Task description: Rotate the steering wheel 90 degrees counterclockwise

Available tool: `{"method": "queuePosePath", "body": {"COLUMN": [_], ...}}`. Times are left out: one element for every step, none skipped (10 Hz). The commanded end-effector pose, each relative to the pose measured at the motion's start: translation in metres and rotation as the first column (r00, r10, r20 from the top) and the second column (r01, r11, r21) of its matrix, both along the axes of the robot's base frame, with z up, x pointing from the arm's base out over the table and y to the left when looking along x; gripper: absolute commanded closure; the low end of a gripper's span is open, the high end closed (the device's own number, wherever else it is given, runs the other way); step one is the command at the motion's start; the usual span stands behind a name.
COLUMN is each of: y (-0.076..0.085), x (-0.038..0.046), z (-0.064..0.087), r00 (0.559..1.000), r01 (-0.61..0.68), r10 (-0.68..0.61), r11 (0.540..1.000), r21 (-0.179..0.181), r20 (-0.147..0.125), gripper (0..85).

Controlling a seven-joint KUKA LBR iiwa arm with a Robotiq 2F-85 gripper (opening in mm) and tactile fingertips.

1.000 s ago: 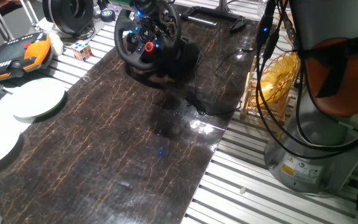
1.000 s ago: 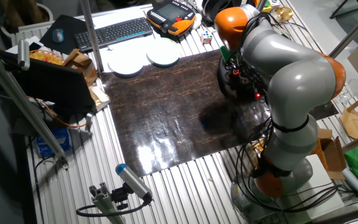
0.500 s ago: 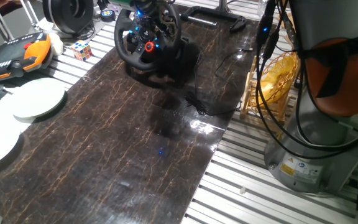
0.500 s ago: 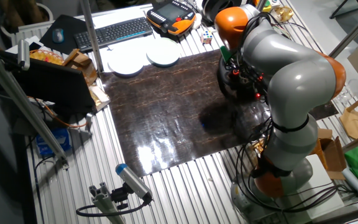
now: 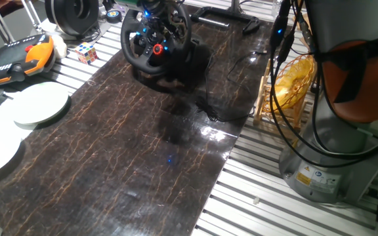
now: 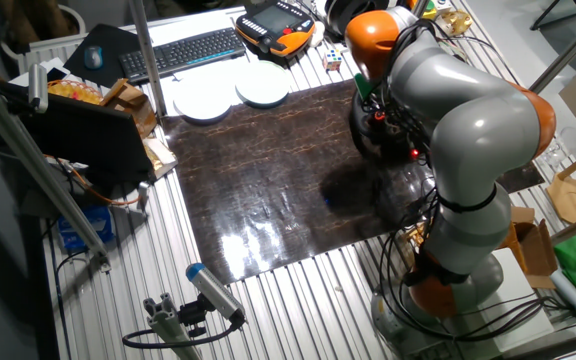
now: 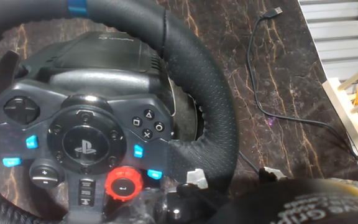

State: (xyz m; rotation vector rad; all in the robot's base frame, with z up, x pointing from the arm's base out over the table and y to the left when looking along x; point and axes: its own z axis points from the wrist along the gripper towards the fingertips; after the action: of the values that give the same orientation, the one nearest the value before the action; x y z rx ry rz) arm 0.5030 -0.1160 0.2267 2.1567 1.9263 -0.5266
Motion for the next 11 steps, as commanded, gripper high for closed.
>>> {"method": "queuePosePath", "body": {"y": [-0.0003,-0.0004,-0.0003,-0.0003,-0.0003,-0.0003,-0.0003,-0.0003,-0.0003,-0.0003,-0.0003], "x": [0.0005,0.0006,0.0005,0.0004,0.0004,0.0004,0.0004,0.0004,0.0004,0.0004,0.0004], "z": [-0.0002,-0.0006,-0.0008,-0.0008,-0.0008,-0.0008,-0.0008,-0.0008,-0.0008,-0.0008,-0.0008], "r00": [1.0,1.0,1.0,1.0,1.0,1.0,1.0,1.0,1.0,1.0,1.0], "r01": [-0.005,-0.006,-0.005,-0.005,-0.003,-0.001,-0.007,-0.013,-0.015,-0.015,-0.015], "r10": [0.005,0.006,0.005,0.005,0.003,0.001,0.007,0.013,0.015,0.015,0.015], "r11": [1.0,1.0,1.0,1.0,1.0,1.0,1.0,1.0,1.0,1.0,1.0], "r21": [0.001,-0.001,0.002,-0.002,-0.004,-0.004,-0.001,-0.003,-0.001,0.0,0.0], "r20": [0.001,0.001,-0.002,-0.002,-0.002,-0.002,0.002,0.006,0.005,0.003,0.003], "gripper": [36.0,36.0,36.0,36.3,37.0,37.3,38.0,38.7,39.3,39.7,40.0]}}
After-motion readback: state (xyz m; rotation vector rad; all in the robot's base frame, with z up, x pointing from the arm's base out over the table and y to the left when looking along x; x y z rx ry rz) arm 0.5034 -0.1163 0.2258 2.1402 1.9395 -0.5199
